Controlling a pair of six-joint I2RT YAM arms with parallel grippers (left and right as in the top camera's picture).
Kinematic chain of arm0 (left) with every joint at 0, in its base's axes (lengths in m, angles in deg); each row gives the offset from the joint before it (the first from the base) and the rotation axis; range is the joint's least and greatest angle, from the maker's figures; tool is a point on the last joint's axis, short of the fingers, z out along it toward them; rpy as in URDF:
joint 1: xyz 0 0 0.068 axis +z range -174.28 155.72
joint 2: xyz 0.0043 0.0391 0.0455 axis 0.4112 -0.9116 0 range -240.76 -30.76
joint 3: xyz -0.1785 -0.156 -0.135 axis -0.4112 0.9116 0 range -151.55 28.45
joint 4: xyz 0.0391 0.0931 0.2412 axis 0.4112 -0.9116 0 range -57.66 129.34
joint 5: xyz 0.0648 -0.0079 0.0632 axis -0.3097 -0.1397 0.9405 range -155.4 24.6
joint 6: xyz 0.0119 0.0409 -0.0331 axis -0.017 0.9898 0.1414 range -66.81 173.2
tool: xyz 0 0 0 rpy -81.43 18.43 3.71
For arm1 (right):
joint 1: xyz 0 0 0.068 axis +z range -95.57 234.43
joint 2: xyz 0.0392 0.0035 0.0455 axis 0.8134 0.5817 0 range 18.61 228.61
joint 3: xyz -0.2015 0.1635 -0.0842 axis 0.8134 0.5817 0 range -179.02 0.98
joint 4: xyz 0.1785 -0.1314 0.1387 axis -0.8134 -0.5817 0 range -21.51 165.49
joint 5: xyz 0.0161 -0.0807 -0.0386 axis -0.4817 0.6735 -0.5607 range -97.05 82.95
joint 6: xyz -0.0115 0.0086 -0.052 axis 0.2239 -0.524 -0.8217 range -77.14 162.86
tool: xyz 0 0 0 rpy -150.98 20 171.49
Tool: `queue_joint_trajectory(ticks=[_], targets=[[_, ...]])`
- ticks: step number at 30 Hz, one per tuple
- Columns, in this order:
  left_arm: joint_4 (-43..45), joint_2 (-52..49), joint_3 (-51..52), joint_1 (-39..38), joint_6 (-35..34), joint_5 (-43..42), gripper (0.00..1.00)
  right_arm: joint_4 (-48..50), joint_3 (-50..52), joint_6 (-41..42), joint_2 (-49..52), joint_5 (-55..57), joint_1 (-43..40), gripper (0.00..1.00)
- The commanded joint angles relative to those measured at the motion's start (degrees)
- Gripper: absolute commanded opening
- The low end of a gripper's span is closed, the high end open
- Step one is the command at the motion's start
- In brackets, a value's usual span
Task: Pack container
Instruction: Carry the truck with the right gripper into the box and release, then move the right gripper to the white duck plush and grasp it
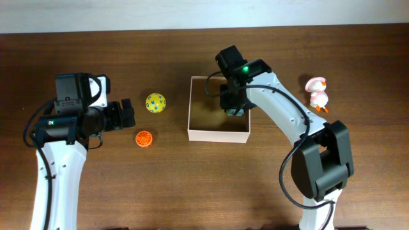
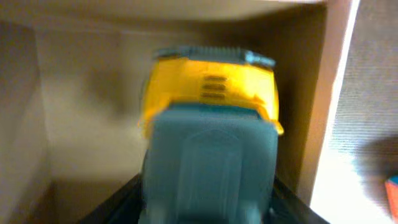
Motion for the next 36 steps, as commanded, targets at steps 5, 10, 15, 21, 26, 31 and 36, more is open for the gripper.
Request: queue_joint_trajectory(ticks=[5,10,15,21,26,31,36], targets=[[0.0,-0.2,-1.0,-0.3,0.7,-0.6,0.99,1.1,-0.6,-3.1,-0.9,2.0,-0.2,0.67],[-0.1,-0.2,-1.0,-0.3,0.7,-0.6,0.99,-1.0,-3.7,-4.7,-4.9,2.1,-0.2,0.68],[0.0,-0.2,-1.0,-0.3,0.7,-0.6,0.99,-5.8,-8.9,-7.2,-11.8,5.9,-1.7,0.75],[-0.1,-0.2,-1.0,-0.3,0.7,-0.6,0.99,-7.5,-10.7,-9.9,-19.7,10.8,-11.0,0.82],[-0.1,-0.2,-1.0,-0.3,0.7,-0.6,0.99,-8.3,-9.8,-12.2,-19.1,9.8,-22.3,0.89],[0.0,-0.2,-1.0,-0.3,0.7,-0.6,0.99,-7.3,-6.7,-13.8,-14.3,4.2,-30.6,0.93],[-0.1,-0.2,-1.0,-0.3,0.7,-0.6,0.99,-4.2,-4.2,-20.7,-6.4,-2.8,-34.4,0.95]])
